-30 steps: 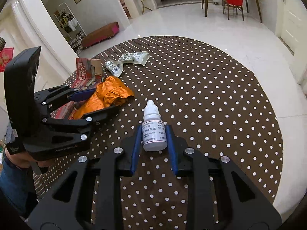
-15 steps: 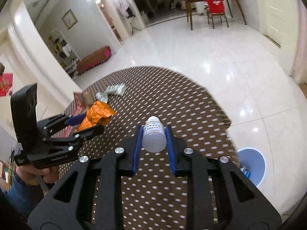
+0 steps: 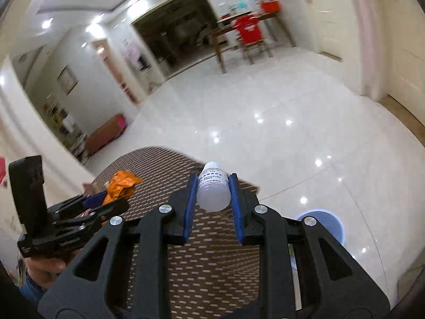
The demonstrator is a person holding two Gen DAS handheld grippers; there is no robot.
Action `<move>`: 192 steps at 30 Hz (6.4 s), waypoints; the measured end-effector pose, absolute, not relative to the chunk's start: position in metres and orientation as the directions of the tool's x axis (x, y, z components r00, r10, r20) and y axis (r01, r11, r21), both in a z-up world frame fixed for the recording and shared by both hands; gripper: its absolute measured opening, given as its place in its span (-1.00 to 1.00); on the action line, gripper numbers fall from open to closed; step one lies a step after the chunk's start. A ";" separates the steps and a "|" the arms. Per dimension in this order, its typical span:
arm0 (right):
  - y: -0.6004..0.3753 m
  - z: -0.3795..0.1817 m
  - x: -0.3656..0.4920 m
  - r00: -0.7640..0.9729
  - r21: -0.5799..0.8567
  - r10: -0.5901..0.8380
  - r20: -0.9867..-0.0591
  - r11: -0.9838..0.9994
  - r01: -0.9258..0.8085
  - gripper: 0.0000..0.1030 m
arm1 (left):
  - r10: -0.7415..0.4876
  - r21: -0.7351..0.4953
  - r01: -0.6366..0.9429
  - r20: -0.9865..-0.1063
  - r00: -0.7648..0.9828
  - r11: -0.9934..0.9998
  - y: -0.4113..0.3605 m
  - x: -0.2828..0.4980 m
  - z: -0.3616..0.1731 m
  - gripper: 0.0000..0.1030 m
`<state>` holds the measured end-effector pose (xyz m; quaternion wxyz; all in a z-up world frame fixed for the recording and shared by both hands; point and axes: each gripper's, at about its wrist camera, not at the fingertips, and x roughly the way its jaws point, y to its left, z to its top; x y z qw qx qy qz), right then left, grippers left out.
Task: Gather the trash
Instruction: 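Carry the orange bag and white bottle over the wastebasket with both tools, then open both tools to drop the orange bag and bottle into the wastebasket, then move both open tools back over the table, then grasp the red printed box with the left tool, then grasp the foil packet with the right tool while the left tool holds the red box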
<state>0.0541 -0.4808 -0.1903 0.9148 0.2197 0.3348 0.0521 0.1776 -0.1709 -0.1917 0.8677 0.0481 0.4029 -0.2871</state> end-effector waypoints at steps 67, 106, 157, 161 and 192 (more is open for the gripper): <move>-0.542 -0.191 0.042 0.765 0.450 0.027 -0.644 0.822 0.350 0.88 | -0.489 -0.103 0.636 -0.735 0.470 0.765 -0.257 0.173 -0.174 0.70; -0.265 -0.194 0.145 0.622 0.307 0.329 -0.711 0.940 -0.146 0.88 | -0.071 -0.027 0.075 -0.738 0.671 0.997 0.128 0.257 -0.228 0.76; -0.189 -0.245 0.231 0.536 0.222 0.340 -0.773 0.936 -0.273 0.88 | -0.360 -0.260 0.251 -0.625 0.692 0.933 0.130 0.193 -0.218 -1.00; -0.162 -0.257 0.263 0.542 0.152 0.315 -0.779 0.934 -0.325 0.82 | -0.350 -0.271 0.228 -0.626 0.696 0.935 0.137 0.181 -0.218 -1.00; -0.359 -0.177 0.123 0.746 0.269 0.267 -0.610 0.955 -0.122 -0.68 | -0.505 -0.128 0.527 -0.540 0.673 0.840 -0.021 0.172 -0.158 -1.00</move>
